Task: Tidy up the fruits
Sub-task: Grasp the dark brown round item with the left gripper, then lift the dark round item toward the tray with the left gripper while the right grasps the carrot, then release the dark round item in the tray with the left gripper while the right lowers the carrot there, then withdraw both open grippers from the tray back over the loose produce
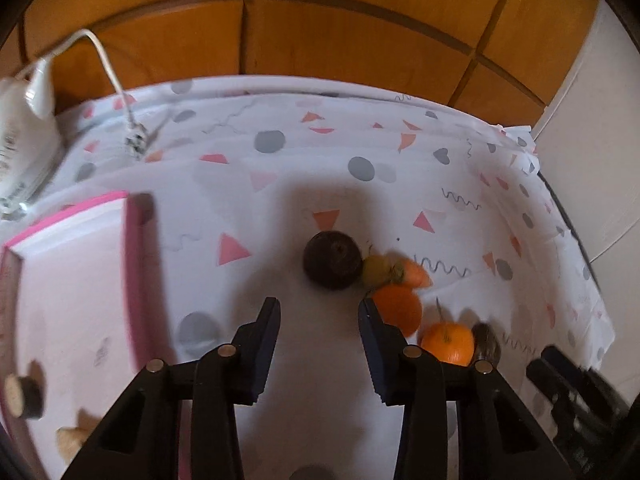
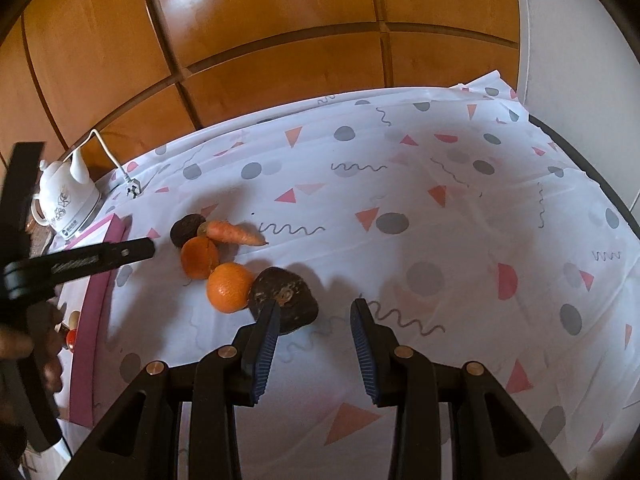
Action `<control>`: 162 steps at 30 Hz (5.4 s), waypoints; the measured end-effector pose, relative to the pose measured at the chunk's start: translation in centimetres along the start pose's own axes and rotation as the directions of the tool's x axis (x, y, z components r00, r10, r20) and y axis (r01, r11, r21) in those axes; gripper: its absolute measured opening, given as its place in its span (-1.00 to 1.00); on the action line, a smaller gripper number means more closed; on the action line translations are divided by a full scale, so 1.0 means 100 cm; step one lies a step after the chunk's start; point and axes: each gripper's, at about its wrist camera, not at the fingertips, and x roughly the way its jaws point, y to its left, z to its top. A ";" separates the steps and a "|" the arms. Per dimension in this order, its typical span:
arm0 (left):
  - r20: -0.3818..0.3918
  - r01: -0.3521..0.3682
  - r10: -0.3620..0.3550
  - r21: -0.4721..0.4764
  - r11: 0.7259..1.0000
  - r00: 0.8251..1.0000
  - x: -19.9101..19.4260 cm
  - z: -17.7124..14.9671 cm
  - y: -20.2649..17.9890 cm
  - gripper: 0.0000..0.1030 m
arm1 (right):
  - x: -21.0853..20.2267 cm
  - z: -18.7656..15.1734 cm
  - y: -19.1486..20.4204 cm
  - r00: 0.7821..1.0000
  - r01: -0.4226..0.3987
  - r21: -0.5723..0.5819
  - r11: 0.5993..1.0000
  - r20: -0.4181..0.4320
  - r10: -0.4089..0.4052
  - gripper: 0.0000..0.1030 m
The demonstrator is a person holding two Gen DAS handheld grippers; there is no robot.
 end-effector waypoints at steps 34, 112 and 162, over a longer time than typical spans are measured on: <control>0.001 0.062 -0.062 -0.060 0.996 0.998 0.020 -0.012 0.023 -0.23 | 0.098 0.065 0.063 0.947 -0.274 -0.390 0.879 -0.268 0.176 -0.29; 0.191 -0.200 0.273 -0.332 0.922 0.943 -0.136 -0.138 0.151 0.01 | 0.001 -0.005 0.225 0.920 -0.388 -0.510 0.767 -0.160 0.359 -0.76; 0.237 -0.176 0.206 -0.144 0.974 0.949 -0.134 -0.121 0.079 0.46 | -0.011 -0.015 0.043 1.000 -0.022 -0.145 0.989 -0.017 0.019 -0.32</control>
